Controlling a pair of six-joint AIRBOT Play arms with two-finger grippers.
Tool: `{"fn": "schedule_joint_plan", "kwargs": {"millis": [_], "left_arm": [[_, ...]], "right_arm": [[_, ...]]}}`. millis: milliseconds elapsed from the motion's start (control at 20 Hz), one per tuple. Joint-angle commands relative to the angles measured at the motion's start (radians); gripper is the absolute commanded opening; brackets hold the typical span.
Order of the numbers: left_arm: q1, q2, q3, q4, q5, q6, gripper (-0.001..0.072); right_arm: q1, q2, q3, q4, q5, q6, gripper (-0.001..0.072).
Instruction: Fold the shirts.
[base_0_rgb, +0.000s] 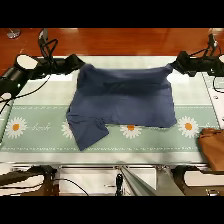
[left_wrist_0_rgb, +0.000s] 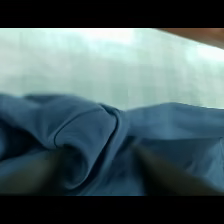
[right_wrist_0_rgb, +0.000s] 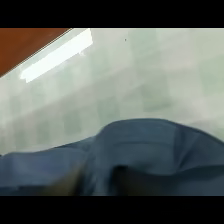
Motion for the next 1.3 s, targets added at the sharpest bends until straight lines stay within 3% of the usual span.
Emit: {"fn": "schedule_joint_plan", "kwargs": {"millis": [0, 150, 250, 300, 500, 750, 950, 1250], "left_arm": [[0.042, -0.024, 0.023, 0.046, -0.180, 0.007, 0.0708], [0.189, -0.022, 0.048, 0.215, -0.524, -0.082, 0.0707], [0.298, -0.011, 0.018, 0.365, -0.722, -0.139, 0.0707], [0.344, 0.014, -0.027, 0.400, -0.756, -0.147, 0.0707], [0.503, 0.217, -0.373, 0.342, -0.635, -0.131, 0.0706], [0.618, 0.307, -0.686, -0.056, -0.543, 0.108, 0.0705], [0.597, 0.304, -0.788, -0.212, -0.444, 0.241, 0.0705], [0.506, 0.298, -0.791, -0.245, -0.301, 0.274, 0.0703]], "right_arm": [[-0.029, -0.065, 0.086, 0.015, 0.164, -0.123, 0.0631], [-0.144, -0.048, 0.192, -0.109, 0.425, -0.089, 0.0630], [-0.243, 0.013, 0.168, -0.238, 0.509, -0.046, 0.0630], [-0.291, 0.063, 0.113, -0.289, 0.514, -0.045, 0.0629], [-0.452, 0.321, -0.356, -0.209, 0.331, -0.077, 0.0628], [-0.476, 0.493, -0.763, 0.087, 0.264, -0.246, 0.0619], [-0.476, 0.502, -0.814, 0.158, 0.299, -0.290, 0.0618], [-0.476, 0.502, -0.814, 0.164, 0.336, -0.290, 0.0618]]}}
